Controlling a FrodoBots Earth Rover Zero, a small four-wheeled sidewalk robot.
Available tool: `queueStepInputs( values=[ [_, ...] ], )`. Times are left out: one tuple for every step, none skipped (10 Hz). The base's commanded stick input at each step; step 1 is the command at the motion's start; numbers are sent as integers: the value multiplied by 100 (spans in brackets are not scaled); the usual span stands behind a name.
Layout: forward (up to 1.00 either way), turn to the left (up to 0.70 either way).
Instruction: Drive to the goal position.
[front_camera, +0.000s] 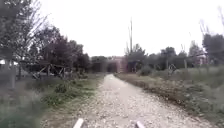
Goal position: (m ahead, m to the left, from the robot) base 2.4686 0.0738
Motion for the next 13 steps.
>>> queueStepInputs(
  values=[
    [70,0],
    [70,0],
    [70,0],
    [70,0],
    [70,0],
    [70,0],
    [70,0],
    [70,0],
    [70,0],
    [70,0],
    [70,0],
    [70,0],
    [70,0]
  ],
)
